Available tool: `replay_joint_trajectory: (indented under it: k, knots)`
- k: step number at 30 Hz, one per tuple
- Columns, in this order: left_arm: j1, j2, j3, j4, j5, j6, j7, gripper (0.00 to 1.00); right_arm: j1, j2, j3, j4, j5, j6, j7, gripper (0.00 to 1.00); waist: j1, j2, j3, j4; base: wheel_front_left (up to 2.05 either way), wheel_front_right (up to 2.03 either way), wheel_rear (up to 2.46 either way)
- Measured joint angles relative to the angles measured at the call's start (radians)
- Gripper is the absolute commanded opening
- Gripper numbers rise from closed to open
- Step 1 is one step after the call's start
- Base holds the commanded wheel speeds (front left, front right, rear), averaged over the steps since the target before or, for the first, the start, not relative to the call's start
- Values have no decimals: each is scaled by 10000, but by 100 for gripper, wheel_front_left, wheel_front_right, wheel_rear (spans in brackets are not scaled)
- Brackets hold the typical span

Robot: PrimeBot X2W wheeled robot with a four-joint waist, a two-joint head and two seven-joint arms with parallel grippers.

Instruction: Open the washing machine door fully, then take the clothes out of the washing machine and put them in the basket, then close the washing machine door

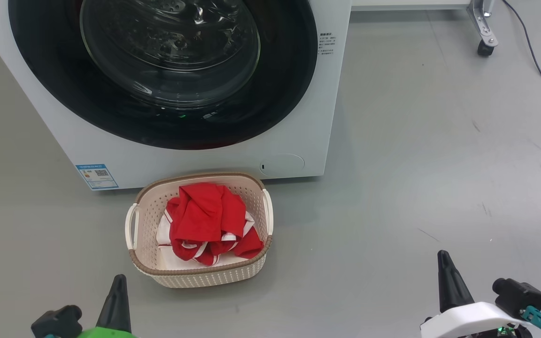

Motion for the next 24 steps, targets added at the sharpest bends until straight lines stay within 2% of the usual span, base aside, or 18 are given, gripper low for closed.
replay_joint_trajectory:
  k: [24]
  knots:
    - [-332,35,456,4,-3093,-159,882,0,-389,-255,-537,36,3342,17,723,0,0,0,-134,-20,0,0,0]
